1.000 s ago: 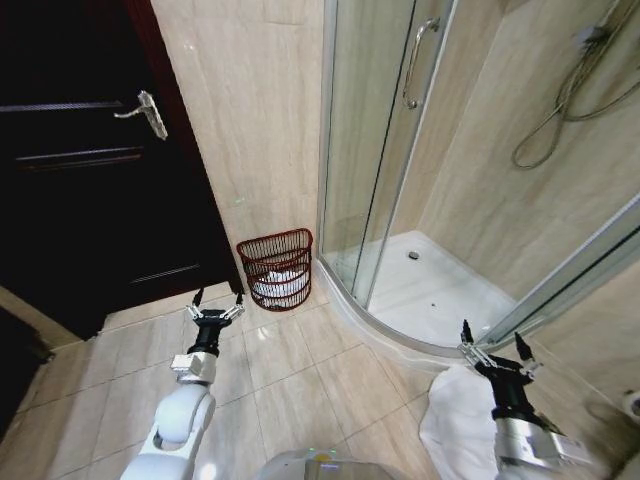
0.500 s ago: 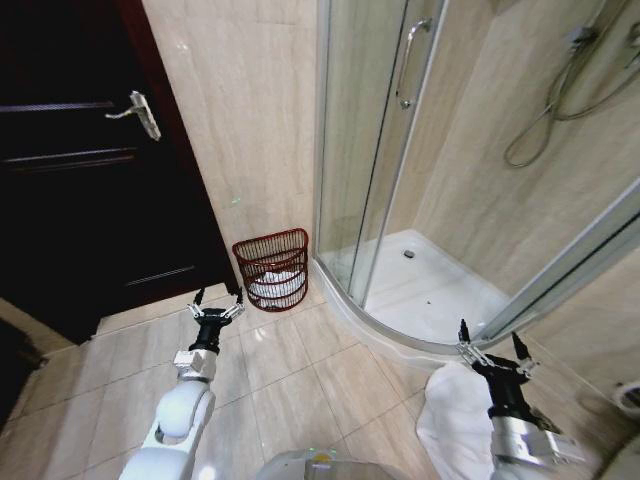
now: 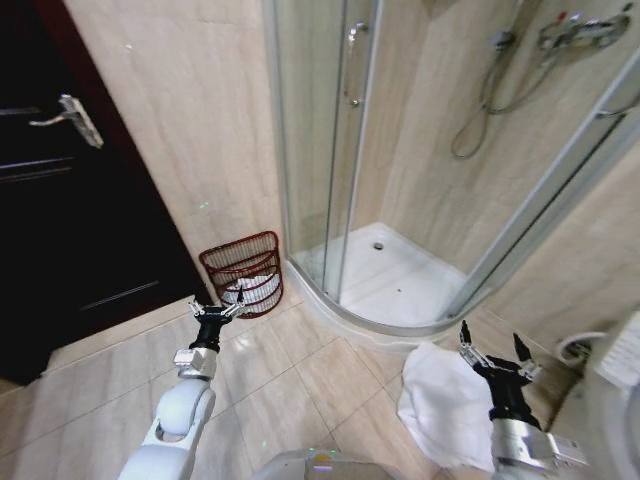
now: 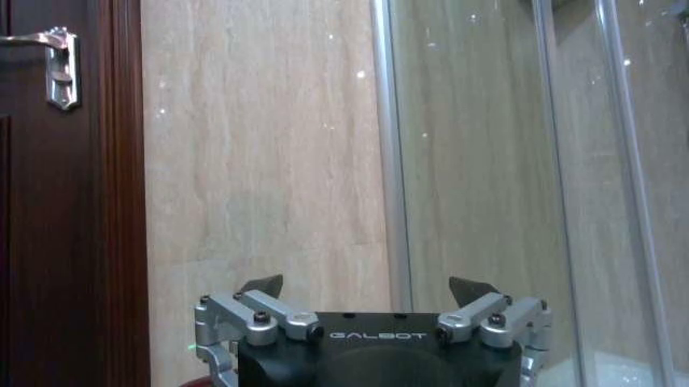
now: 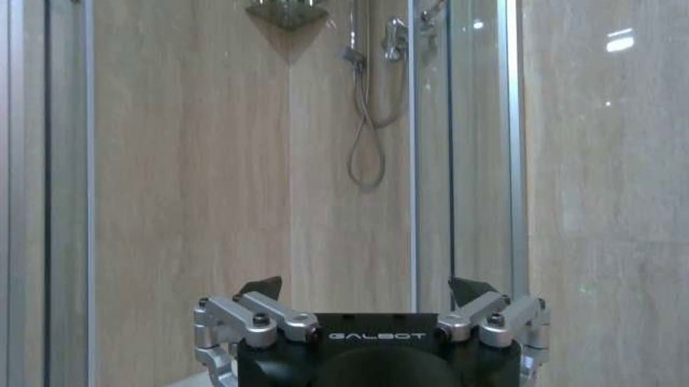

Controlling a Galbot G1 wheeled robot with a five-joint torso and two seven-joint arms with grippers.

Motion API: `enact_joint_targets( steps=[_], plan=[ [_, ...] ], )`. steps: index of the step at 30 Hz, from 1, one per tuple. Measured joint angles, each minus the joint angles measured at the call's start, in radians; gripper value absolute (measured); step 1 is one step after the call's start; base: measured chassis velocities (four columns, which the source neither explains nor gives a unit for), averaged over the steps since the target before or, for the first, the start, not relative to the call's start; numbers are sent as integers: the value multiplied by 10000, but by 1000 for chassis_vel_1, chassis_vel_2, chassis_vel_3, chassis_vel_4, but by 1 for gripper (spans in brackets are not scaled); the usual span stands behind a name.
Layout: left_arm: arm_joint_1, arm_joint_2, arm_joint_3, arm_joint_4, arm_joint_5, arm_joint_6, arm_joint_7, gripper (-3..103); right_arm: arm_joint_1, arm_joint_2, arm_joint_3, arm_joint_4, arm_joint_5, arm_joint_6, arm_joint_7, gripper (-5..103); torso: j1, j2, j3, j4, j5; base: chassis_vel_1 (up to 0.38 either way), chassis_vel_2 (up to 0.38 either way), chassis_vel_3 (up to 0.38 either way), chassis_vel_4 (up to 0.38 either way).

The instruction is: Discard the used towel into the hamper.

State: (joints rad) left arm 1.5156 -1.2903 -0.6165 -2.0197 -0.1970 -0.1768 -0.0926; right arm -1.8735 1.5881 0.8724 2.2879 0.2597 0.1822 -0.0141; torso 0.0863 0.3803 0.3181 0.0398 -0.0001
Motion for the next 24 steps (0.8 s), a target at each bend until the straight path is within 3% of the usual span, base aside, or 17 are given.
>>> enact_joint_targets(
  steps=[24],
  plan=[
    [136, -139, -13, -74, 113, -117, 34, 100, 7, -235, 50, -127, 117, -69, 125, 100, -1, 1, -1, 2, 1, 37, -56, -43, 61]
  ],
)
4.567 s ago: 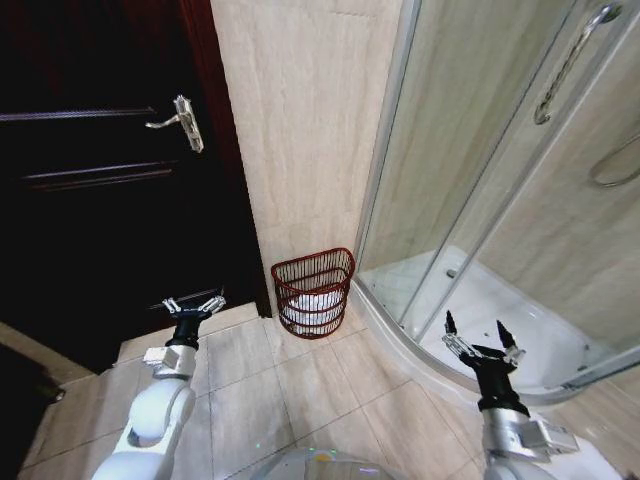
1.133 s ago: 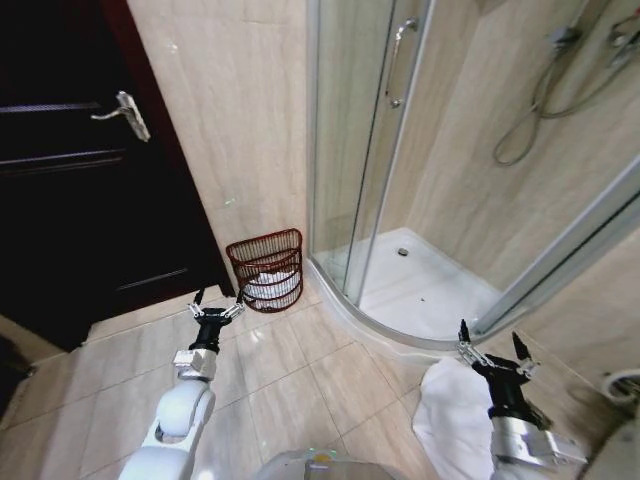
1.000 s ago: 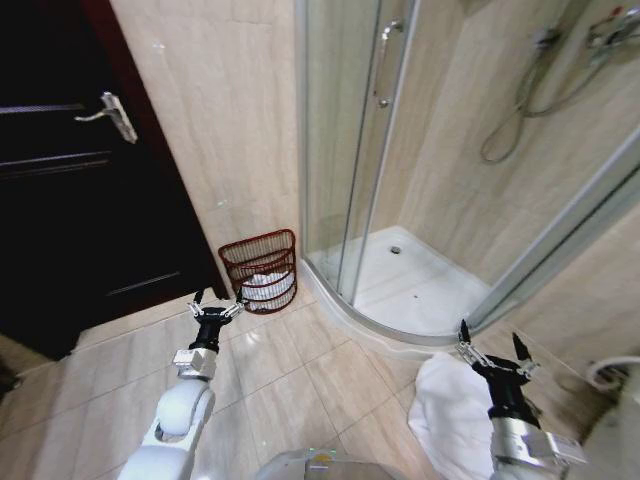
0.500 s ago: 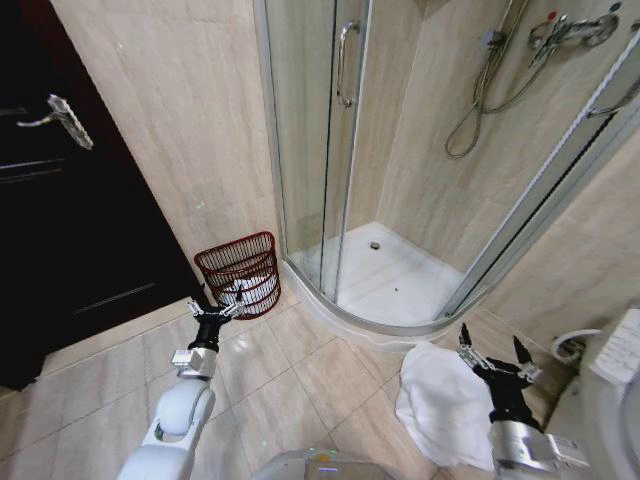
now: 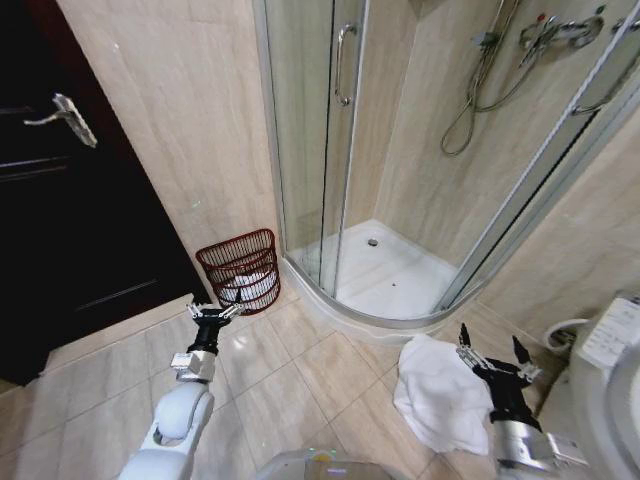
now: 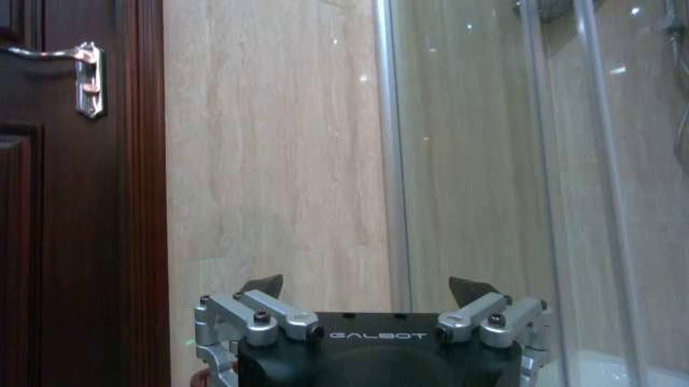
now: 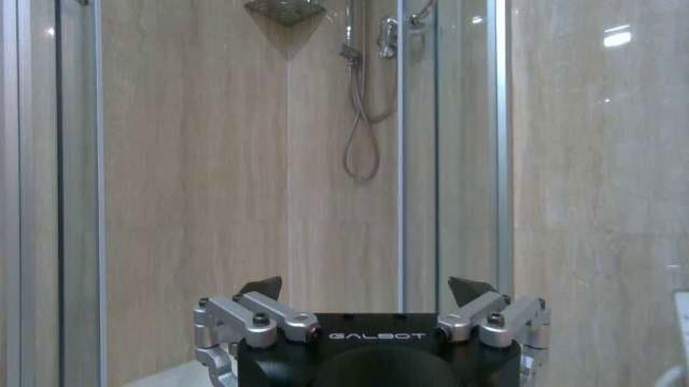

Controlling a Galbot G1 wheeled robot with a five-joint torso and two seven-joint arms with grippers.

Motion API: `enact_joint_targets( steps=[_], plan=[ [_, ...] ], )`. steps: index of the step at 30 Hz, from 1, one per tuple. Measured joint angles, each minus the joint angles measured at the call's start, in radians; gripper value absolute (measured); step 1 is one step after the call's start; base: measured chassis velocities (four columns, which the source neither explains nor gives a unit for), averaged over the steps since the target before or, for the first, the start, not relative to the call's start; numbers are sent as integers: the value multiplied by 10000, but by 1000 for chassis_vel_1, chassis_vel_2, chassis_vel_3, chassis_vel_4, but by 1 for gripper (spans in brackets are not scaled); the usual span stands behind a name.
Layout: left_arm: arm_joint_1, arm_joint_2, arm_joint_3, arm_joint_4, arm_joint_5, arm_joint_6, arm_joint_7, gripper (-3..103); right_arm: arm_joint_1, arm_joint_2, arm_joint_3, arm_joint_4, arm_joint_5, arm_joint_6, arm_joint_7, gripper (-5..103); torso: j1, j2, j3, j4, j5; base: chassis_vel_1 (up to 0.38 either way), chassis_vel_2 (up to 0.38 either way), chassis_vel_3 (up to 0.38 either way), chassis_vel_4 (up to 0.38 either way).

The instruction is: Discard the used towel into the hamper.

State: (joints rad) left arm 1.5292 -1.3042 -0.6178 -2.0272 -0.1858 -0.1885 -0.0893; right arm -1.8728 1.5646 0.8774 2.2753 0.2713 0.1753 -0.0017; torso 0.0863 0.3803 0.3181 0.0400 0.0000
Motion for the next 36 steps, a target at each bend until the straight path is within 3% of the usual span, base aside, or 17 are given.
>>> enact_joint_targets(
  steps=[22, 36],
  plan=[
    [-492, -105, 612, 165, 271, 283, 2, 100, 128, -108, 188, -498, 301, 217, -94, 100, 2, 0, 1, -2, 3, -123, -153, 134, 151],
    [-578, -43, 605, 9, -379, 579, 295, 100, 223, 11, 265, -377, 50, 215, -50, 100, 22, 59, 36, 1, 0, 36, 0, -5, 4]
  ],
)
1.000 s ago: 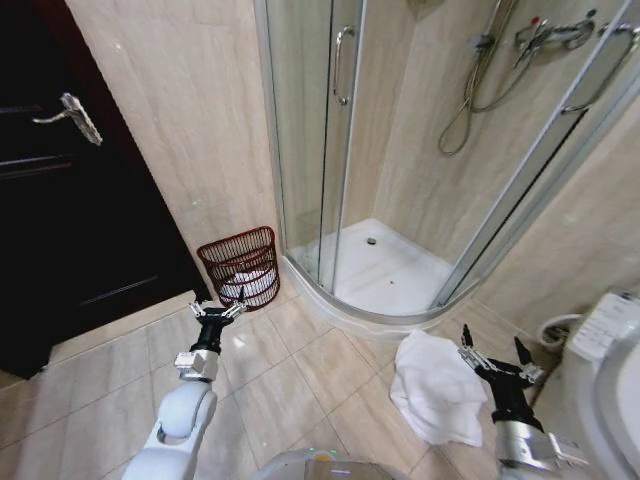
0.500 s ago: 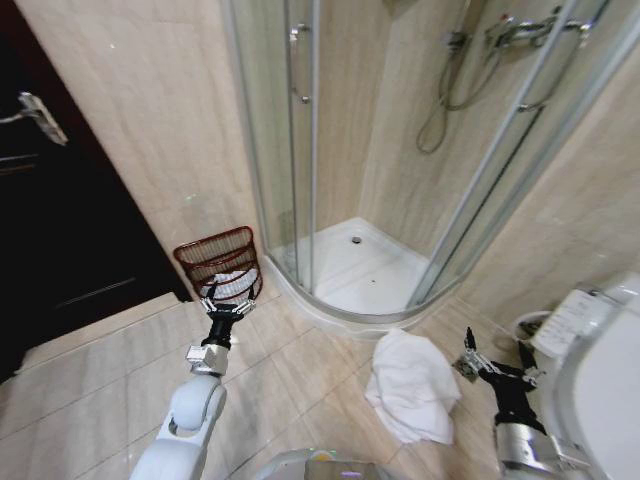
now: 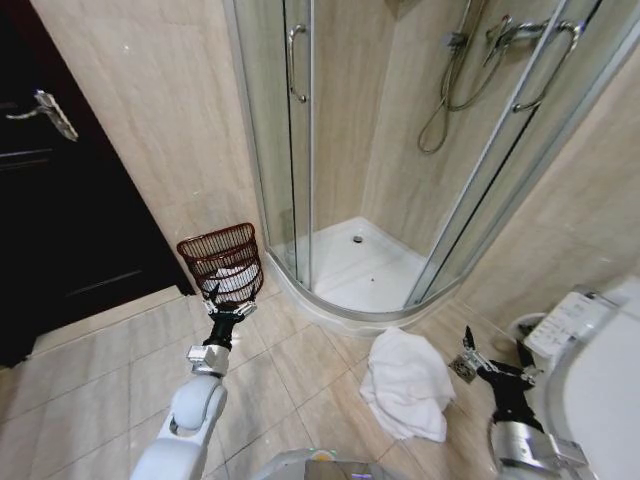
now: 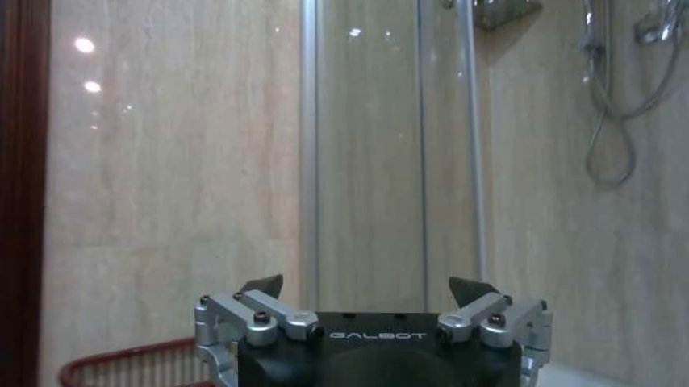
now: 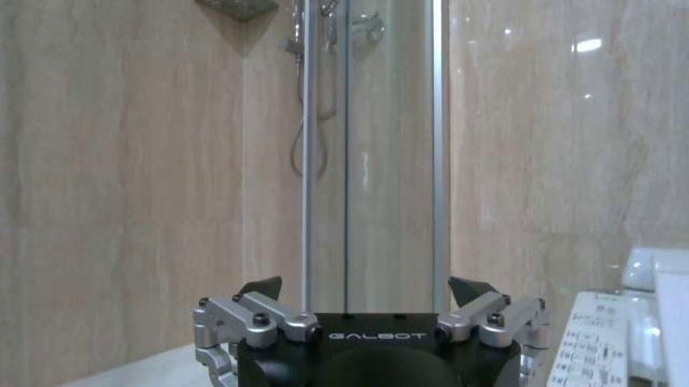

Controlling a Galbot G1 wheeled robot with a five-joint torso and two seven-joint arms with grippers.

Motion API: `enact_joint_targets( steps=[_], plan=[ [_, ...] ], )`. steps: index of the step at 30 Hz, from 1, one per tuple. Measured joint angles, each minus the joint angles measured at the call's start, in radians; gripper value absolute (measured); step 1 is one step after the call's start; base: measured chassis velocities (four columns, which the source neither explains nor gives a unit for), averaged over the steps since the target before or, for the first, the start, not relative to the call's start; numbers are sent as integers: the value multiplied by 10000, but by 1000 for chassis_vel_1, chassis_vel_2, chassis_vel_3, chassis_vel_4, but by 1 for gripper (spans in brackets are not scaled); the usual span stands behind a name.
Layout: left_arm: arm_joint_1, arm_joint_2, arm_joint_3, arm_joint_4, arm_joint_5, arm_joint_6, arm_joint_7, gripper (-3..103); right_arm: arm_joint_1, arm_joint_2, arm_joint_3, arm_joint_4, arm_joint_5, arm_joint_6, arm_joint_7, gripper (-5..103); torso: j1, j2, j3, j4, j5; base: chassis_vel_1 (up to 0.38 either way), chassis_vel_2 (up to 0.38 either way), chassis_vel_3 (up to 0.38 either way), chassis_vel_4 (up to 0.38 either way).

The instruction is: Discard the used towel into the hamper.

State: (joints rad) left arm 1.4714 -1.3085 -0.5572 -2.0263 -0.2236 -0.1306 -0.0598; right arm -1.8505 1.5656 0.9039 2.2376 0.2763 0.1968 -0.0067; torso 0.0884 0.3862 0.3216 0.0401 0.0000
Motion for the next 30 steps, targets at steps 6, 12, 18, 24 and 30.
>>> enact_joint_targets(
  steps=[6, 12, 18, 24, 30],
  plan=[
    [32, 41, 11, -212, -323, 125, 209, 100, -54, 12, 68, 203, -11, -17, 44, 100, 75, 197, 122, 3, 0, 0, 0, 0, 0],
    [28, 37, 103, -292, -271, 227, 210, 100, -152, 20, 123, 388, 24, -3, 44, 100, 173, 469, 294, 2, -1, 0, 0, 0, 0],
    [46, 35, 145, -331, -176, 252, 194, 100, -257, 48, 140, 518, 54, 37, -16, 100, 279, 742, 464, 2, 0, 0, 0, 0, 0],
    [41, 66, 120, -329, -180, 306, 120, 100, -259, 104, 81, 549, 54, 78, -8, 100, 374, 992, 622, 3, 0, 0, 0, 0, 0],
    [30, 138, 92, -315, -220, 369, 33, 100, -244, 167, 49, 566, 8, 54, -8, 100, 458, 1211, 757, 2, 0, 33, -27, -46, 49]
  ],
)
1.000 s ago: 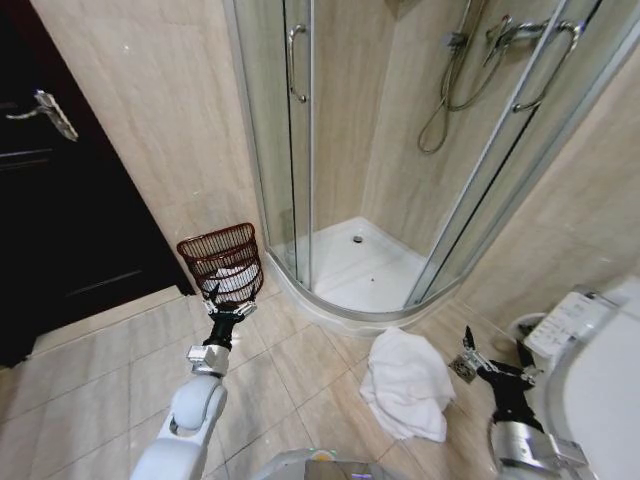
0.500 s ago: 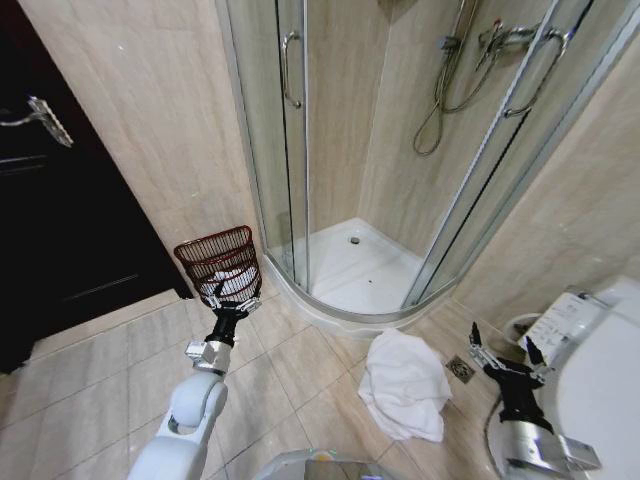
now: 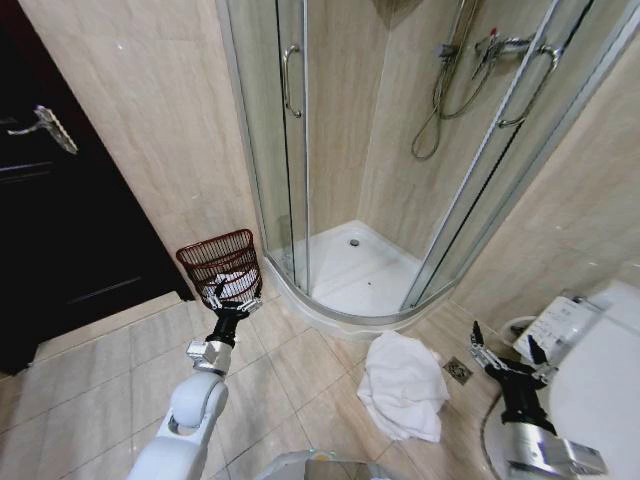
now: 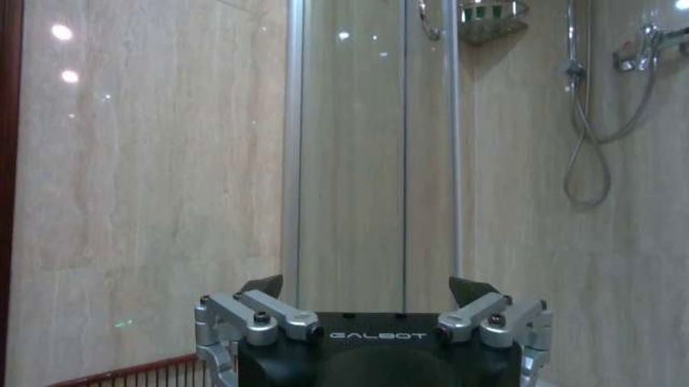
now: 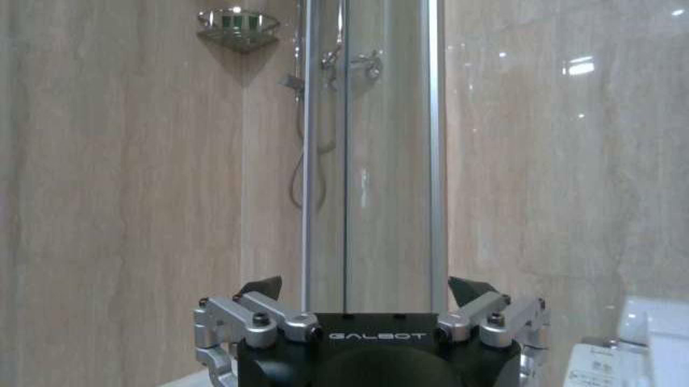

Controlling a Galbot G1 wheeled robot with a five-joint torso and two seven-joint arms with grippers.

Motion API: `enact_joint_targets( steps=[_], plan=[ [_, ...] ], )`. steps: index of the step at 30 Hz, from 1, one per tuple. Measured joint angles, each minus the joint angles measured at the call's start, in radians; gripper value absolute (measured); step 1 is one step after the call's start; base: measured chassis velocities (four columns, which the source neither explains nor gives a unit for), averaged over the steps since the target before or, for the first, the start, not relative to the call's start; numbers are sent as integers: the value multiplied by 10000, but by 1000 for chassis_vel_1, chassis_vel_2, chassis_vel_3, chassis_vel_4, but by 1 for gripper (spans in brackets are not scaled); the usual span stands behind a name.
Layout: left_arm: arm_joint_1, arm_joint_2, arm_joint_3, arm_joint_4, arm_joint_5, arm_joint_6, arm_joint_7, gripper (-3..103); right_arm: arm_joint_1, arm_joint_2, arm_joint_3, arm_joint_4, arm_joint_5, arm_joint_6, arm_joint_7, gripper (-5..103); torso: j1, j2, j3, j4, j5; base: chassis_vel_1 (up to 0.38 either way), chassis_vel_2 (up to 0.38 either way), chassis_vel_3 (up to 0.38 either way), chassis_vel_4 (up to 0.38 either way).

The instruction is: Discard the used towel into the hamper.

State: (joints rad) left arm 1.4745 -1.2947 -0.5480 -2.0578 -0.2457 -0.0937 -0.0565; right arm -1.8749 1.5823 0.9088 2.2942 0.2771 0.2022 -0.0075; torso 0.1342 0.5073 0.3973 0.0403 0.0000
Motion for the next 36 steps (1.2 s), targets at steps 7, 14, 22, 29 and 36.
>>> enact_joint_targets(
  steps=[7, 14, 22, 29, 36],
  plan=[
    [-37, 52, 20, 63, -14, 15, -12, 100, -1, 69, -48, -106, -76, 21, -6, 100, 131, 343, 204, -2, -1, 93, -82, -124, 86],
    [-53, 60, 39, 91, -18, 1, -12, 100, 35, 69, -19, -157, -63, 127, -6, 100, 212, 531, 305, 1, -2, 102, -91, -62, 75],
    [-3, 29, 14, 70, -63, -30, -11, 100, 75, 52, -29, -132, -54, 136, -25, 100, 328, 805, 474, -3, 0, 0, 0, 0, 0],
    [67, 1, -3, -138, -71, 49, 46, 100, 148, -4, -57, -167, -68, 106, -41, 100, 437, 1091, 640, -1, 0, 0, 0, 0, 0],
    [36, -114, 111, -213, -82, -90, 57, 100, 155, -129, -13, -341, 38, 149, -45, 100, 581, 1453, 862, -1, 1, 0, 0, 0, 0]
  ],
)
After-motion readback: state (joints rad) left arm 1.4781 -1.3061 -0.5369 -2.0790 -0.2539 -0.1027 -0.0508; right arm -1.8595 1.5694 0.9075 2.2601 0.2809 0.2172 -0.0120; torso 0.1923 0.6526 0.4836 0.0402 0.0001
